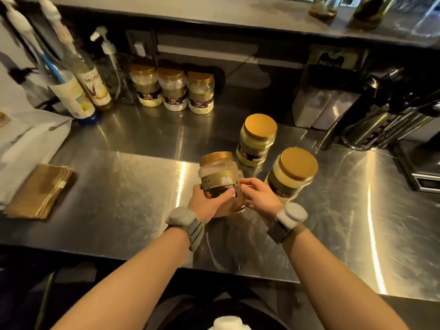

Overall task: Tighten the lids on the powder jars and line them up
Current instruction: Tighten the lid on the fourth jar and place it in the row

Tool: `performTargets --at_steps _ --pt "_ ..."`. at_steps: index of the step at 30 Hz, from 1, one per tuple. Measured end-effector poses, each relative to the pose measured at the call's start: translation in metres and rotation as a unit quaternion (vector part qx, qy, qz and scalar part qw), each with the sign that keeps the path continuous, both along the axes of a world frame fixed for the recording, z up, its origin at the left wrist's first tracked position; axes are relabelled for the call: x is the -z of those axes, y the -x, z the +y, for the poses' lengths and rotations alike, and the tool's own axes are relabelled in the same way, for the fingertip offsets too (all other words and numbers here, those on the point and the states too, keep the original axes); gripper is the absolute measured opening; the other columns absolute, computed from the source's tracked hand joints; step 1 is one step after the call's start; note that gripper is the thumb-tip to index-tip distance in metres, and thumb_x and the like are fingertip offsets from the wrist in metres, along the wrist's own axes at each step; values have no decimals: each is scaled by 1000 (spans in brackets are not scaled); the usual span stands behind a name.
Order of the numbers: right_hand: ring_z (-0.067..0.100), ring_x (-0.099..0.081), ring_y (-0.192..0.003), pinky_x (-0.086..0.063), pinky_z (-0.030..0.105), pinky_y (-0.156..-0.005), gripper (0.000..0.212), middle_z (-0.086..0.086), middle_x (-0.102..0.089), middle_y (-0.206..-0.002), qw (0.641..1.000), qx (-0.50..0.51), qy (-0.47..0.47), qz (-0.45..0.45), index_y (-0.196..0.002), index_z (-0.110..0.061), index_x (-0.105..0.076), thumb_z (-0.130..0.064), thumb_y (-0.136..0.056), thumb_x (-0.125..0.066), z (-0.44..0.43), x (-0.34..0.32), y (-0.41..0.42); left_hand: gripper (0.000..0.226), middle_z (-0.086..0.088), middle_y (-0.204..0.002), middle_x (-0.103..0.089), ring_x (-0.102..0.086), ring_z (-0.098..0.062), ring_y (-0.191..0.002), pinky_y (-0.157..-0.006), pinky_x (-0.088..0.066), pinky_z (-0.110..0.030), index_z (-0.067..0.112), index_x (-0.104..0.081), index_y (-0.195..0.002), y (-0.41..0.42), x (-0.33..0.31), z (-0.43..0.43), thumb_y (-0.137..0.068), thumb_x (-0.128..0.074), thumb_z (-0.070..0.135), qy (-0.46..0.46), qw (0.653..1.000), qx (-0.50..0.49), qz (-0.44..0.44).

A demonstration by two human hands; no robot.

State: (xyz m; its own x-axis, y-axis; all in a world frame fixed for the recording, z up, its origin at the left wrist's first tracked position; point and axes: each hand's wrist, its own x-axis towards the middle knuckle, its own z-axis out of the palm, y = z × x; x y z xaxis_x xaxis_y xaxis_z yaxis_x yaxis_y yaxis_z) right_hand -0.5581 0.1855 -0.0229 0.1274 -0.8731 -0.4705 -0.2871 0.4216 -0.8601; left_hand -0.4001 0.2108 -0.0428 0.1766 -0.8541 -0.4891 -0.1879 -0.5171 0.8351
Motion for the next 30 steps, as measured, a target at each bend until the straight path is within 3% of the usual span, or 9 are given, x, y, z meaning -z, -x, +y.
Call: performTargets --at_steps 3,5,7,10,13,18,23,26,30 --pt "23 -60 -103 -53 26 -78 26 9 -60 -115 998 8 -17 -56 -122 -11 -53 -8 -98 -45 7 -6 -4 105 3 -121 -54 -55 -17 -107 -97 -50 -35 15 -35 -134 -13 1 0 -51 -86 55 4 1000 15 -10" --pt "21 -59 -103 -52 27 -78 29 6 -60 -115 999 -24 -17 -45 -124 -11 -52 -5 -97 -44 9 -8 -3 111 6 -123 -59 -58 -16 -108 -95 -52 -35 19 -44 -132 -19 -4 3 -39 -85 65 16 998 37 -45" --pt "22 -59 -109 -50 34 -88 33 6 -59 -123 998 -68 -13 -3 -128 -13 -51 -5 -97 -46 8 -11 1 100 10 -118 -60 -58 -14 -106 -94 -51 -33 22 -50 -124 -26 -10 6 -39 -86 62 28 993 71 -86" --pt "23 -55 -121 -49 36 -98 48 7 -54 -135 988 -124 43 85 -137 -15 -43 -4 -92 -55 -4 -20 12 71 15 -100 -58 -57 -10 -96 -84 -47 -25 29 -51 -106 -42 -17 9 -49 -91 40 66 981 125 -134" --pt "25 -47 -130 -45 40 -105 72 6 -45 -144 971 -193 91 111 -143 -24 -34 -9 -82 -70 -14 -36 21 92 11 -106 -55 -56 -10 -97 -77 -45 -19 25 -46 -121 -57 -18 11 -42 -89 44 109 954 178 -214" --pt "22 -28 -142 -33 43 -111 97 -6 -26 -155 936 -317 105 115 -146 -39 -21 -12 -73 -79 -18 -57 17 97 10 -114 -49 -52 -10 -100 -79 -45 -21 30 -43 -125 -66 -19 15 -39 -86 46 140 927 214 -273" --pt "21 -19 -146 -30 43 -112 103 -9 -20 -156 906 -382 117 136 -148 -40 -16 -5 -74 -78 -17 -61 9 96 15 -113 -45 -50 -6 -102 -77 -41 -13 34 -39 -126 -68 -24 19 -44 -87 44 168 914 247 -274" --pt "22 -20 -145 -30 45 -112 104 -7 -22 -156 901 -393 119 143 -148 -40 -16 -3 -73 -77 -18 -62 7 97 15 -115 -44 -49 -6 -103 -80 -43 -16 34 -37 -128 -68 -28 21 -45 -87 45 176 906 260 -284" --pt "20 -31 -140 -34 41 -110 98 -4 -29 -153 900 -396 93 158 -149 -40 -14 -22 -76 -77 -20 -61 8 99 14 -116 -45 -50 -7 -104 -85 -46 -19 32 -37 -129 -71 -27 20 -45 -88 45 181 903 266 -285"
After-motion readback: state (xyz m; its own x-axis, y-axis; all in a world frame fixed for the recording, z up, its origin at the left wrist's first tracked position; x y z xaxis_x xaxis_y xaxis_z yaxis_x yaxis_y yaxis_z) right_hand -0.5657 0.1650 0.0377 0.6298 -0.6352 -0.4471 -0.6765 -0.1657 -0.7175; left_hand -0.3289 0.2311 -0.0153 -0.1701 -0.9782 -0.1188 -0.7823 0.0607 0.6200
